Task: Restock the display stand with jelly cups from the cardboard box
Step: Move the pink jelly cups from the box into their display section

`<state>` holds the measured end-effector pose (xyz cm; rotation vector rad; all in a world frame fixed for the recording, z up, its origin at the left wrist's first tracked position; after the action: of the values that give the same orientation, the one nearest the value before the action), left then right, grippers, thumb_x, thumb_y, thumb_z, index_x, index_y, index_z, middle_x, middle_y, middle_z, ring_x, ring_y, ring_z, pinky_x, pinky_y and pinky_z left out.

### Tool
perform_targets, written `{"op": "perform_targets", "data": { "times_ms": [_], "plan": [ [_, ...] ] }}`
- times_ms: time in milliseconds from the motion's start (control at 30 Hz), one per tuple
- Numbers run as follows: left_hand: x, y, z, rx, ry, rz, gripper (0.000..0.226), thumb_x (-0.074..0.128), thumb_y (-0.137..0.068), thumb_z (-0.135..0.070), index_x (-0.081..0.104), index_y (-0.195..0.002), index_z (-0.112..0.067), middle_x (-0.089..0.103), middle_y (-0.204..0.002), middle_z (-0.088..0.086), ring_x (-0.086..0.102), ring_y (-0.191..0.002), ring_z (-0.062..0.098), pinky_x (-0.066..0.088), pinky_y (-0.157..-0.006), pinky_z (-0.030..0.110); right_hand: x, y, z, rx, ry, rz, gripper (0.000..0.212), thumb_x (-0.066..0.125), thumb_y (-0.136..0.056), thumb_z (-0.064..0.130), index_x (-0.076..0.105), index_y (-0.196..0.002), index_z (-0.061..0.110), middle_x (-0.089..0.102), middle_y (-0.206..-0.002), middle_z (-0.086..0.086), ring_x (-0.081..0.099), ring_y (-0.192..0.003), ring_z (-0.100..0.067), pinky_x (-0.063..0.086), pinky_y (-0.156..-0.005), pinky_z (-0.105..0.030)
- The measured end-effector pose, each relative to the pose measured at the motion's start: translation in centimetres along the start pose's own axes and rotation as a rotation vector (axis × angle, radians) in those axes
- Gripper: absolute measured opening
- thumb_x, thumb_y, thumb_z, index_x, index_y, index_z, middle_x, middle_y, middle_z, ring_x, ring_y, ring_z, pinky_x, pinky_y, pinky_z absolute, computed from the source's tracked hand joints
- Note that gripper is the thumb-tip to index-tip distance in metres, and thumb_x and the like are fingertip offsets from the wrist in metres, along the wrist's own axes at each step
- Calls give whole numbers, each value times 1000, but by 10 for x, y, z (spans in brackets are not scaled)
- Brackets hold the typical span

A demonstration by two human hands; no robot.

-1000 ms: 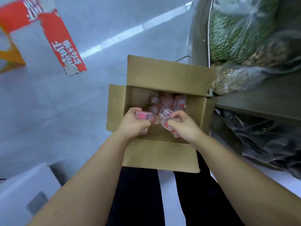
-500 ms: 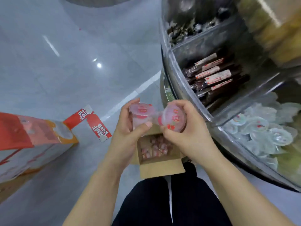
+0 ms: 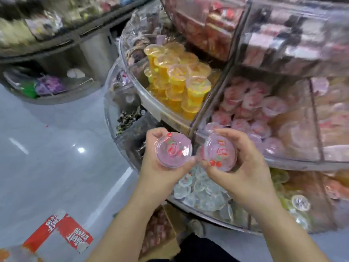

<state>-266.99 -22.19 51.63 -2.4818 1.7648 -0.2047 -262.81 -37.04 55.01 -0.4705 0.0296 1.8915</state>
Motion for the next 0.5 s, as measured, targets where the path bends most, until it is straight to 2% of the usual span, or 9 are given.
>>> {"op": "perform_targets", "data": {
  "times_ms": [67, 133, 200, 267, 333, 400, 433, 500],
  "plan": [
    [26, -11, -6, 13, -36, 47, 56, 73, -64, -8, 37, -101, -30, 53, -98, -4, 55, -81, -7, 44, -70, 5, -27, -6, -3, 2, 24, -40, 51, 75, -65, 17, 53, -106, 39, 62, -104, 25, 61, -95, 5, 45, -79, -9],
    [54, -20, -9, 7, -33, 154, 63, 68, -70, -9, 35, -117, -36, 54, -106, -19, 55, -93, -12, 41, -78, 2, -53, -12, -6, 5, 39, -78, 48, 74, -65, 25, 52, -105, 39, 62, -104, 24, 60, -97, 2, 46, -81, -12],
    [81, -28, -9, -20, -1, 260, 70, 63, -77, -11, 31, -126, -49, 54, -114, -30, 52, -107, -11, 39, -86, 4, -78, -19, -16, 48, 18, -126, 45, 72, -62, 34, 53, -102, 40, 63, -102, 22, 61, -95, 2, 46, -81, -12],
    [104, -40, -12, -2, -59, 308, 64, 65, -78, -14, 40, -122, -53, 54, -121, -28, 50, -116, -6, 39, -93, 9, -98, -27, -31, 93, 10, -147, 44, 73, -61, 32, 54, -100, 40, 64, -99, 18, 62, -93, -1, 48, -82, -18],
    [120, -52, -11, 34, -138, 279, 53, 74, -73, -11, 52, -113, -39, 61, -110, -24, 56, -106, -4, 43, -88, 11, -111, -34, -49, 143, 59, -137, 43, 76, -64, 23, 54, -98, 36, 65, -97, 15, 62, -91, -2, 50, -80, -25],
    [126, -66, -4, 5, -258, 196, 51, 83, -64, -15, 52, -102, -31, 63, -96, -19, 58, -90, -5, 44, -77, 10, -118, -42, -68, 202, 115, -127, 42, 76, -66, 18, 53, -96, 35, 63, -97, 15, 60, -87, 2, 49, -73, -18],
    [128, -75, 0, -16, -360, 156, 54, 85, -60, -21, 50, -100, -31, 61, -95, -18, 56, -87, -6, 42, -74, 10, -120, -48, -75, 223, 169, -117, 41, 75, -65, 19, 52, -95, 35, 62, -99, 17, 58, -87, 4, 46, -69, -11],
    [129, -92, 8, -42, -587, 104, 63, 86, -56, -29, 47, -105, -27, 55, -103, -13, 52, -91, 3, 39, -75, 15, -117, -60, -89, 261, 332, -51, 42, 75, -65, 26, 47, -94, 37, 57, -104, 19, 54, -90, 2, 41, -68, -12]
  ]
}}
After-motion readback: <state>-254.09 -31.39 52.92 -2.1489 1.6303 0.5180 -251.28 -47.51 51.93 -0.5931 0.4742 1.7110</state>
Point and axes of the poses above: each hand's wrist, its own y-axis away from the middle knuckle, its own x-axis out of the palm, z = x × y, the point moved 9 cm from there along -y, towards the middle knuckle
